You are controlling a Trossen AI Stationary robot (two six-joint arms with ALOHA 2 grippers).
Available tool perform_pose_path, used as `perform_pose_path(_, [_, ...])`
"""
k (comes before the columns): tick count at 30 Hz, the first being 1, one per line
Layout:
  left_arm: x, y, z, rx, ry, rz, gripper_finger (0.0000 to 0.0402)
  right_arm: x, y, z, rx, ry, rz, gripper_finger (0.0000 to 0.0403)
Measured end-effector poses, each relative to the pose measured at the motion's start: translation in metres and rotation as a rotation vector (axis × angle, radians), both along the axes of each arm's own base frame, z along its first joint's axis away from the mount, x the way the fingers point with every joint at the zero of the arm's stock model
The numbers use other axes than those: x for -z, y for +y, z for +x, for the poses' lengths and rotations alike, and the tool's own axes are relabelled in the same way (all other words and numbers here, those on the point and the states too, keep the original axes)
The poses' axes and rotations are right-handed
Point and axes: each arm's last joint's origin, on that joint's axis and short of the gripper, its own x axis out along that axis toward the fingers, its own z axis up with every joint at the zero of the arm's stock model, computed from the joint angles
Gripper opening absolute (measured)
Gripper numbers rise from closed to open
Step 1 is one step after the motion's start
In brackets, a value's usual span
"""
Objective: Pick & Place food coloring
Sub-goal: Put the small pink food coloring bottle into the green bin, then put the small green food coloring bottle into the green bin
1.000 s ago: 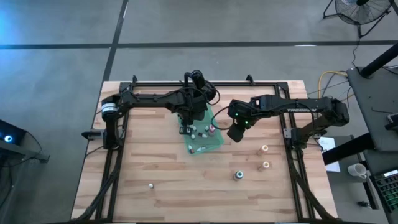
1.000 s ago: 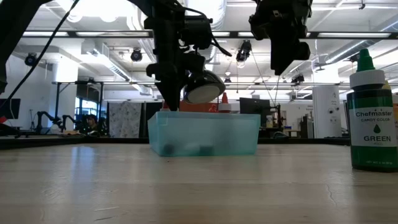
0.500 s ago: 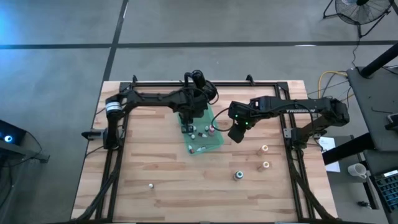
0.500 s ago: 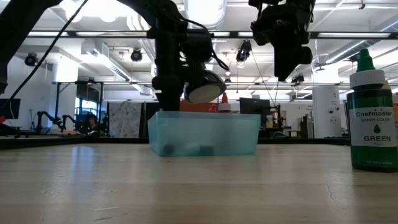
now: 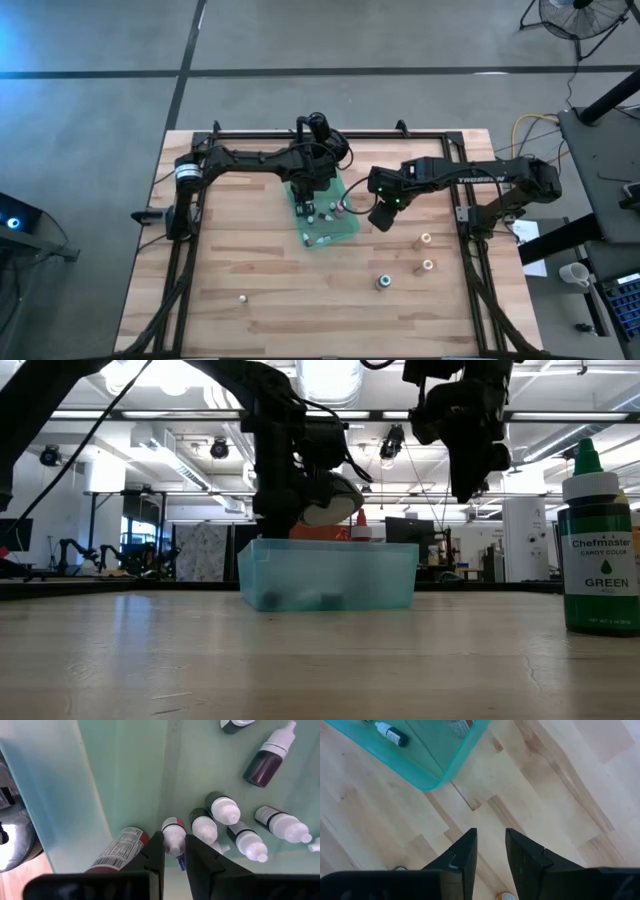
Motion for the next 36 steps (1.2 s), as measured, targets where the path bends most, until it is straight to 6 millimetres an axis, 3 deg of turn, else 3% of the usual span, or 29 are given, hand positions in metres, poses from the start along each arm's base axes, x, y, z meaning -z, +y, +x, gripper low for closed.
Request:
perform_pose_path(9, [0.0, 0.0, 0.0, 0.004, 0.0, 0.001, 0.0062, 0.001, 0.0, 0.0, 0.001, 0.001, 0.0, 0.0094])
perform_pose_path(22, [-0.004, 0.0, 0.001, 0.007, -0.011, 0.02, 0.0066, 0.001, 0.0, 0.0, 0.0, 0.0, 0.0, 0.0097])
perform_pose_path(29, [-0.049, -0.012, -0.007, 0.097, -0.13, 0.081, 0.0067, 0.001, 0.0, 0.0, -0.005, -0.001, -0.001, 0.0094])
perform_pose_path(36, [-0.079, -0.04, -0.048, 0.179, -0.181, 0.154, 0.0067, 0.001, 0.0, 0.001, -0.015, -0.011, -0.005, 0.01])
